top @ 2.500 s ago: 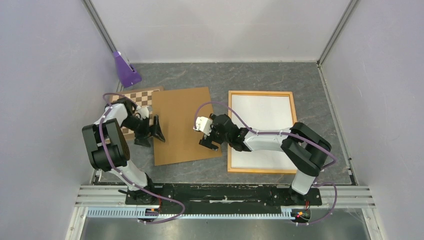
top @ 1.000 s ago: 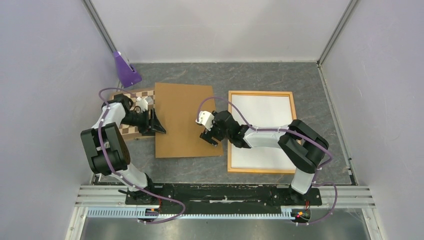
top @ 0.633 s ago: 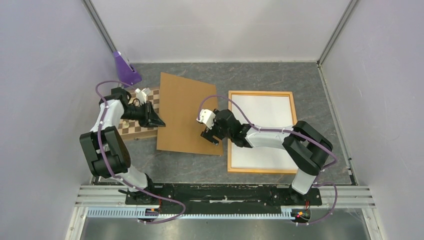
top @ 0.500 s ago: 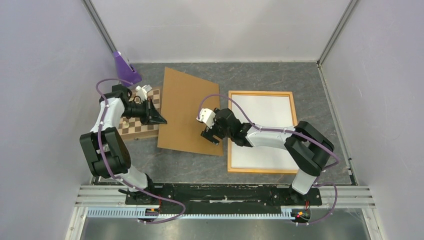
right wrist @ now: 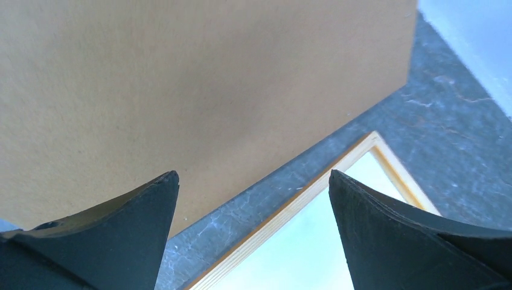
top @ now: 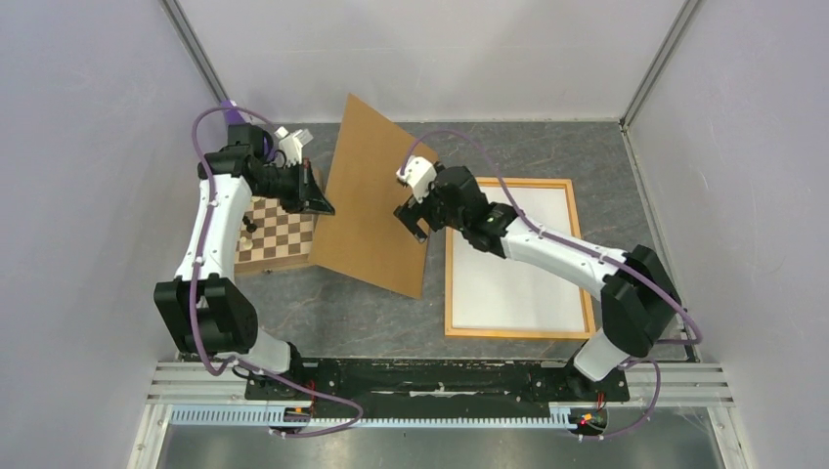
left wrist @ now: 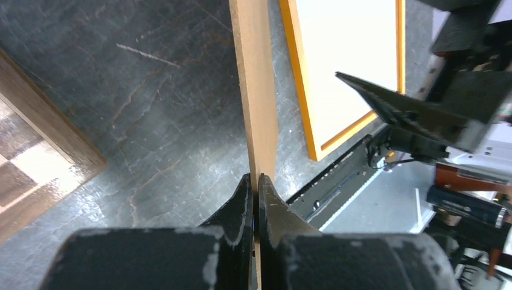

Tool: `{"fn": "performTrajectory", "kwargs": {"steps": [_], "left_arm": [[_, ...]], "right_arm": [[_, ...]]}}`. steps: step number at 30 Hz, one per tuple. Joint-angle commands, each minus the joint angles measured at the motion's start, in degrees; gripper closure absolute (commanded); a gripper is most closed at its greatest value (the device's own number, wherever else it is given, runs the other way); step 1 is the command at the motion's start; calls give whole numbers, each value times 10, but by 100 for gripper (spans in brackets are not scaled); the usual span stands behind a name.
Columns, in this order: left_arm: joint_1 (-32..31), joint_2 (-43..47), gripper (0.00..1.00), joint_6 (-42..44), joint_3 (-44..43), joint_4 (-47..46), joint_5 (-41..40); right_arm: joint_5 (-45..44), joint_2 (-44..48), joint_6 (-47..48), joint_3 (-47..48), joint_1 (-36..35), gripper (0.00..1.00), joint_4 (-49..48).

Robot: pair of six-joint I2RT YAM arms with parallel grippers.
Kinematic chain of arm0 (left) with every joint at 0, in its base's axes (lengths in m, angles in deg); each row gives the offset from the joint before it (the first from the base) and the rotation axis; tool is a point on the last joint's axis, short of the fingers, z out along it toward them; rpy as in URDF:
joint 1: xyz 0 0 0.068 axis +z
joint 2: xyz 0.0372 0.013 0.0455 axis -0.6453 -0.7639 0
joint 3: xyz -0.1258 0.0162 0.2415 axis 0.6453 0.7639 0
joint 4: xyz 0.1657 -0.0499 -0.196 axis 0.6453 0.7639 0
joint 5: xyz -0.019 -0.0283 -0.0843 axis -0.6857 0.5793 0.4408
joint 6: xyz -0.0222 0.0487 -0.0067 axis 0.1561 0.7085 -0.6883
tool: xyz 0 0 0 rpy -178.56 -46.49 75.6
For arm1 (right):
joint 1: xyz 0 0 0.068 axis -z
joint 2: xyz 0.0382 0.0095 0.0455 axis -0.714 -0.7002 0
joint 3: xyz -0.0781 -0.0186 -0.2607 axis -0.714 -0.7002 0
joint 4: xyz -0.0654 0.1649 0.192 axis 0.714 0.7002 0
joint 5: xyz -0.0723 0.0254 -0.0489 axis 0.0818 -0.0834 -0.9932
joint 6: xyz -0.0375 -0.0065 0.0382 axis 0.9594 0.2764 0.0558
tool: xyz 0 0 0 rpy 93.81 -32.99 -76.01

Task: Put the photo into the frame
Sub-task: Pick up the photo frame item at the center of the board.

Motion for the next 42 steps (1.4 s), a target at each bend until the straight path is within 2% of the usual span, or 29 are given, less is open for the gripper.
{"fn": "performTrajectory", "kwargs": {"steps": [1,5,9,20,28,37,42], "left_arm": [[-44,28,98,-25,-66,-29,-91],[-120,34,98,-38,-99,-25,-189],[-160,13,98,-58,-135,-3,-229],[-186,-28,98,-100,-225,29,-267],[-211,-40,98,-84,-272,56,-322],[-263,-32,98,-70,-280,61,-387],[-313,-16,98,-87,-230,28,-404]], "right_arm": [[-6,48,-59,61,22,2,42],[12,66,-95,92,53,2,63],[22,80,-115,101,76,2,72],[63,89,-137,113,109,2,80],[105,77,-183,125,127,2,78],[171,36,-281,166,150,2,71],[225,18,-351,171,177,2,35]]}}
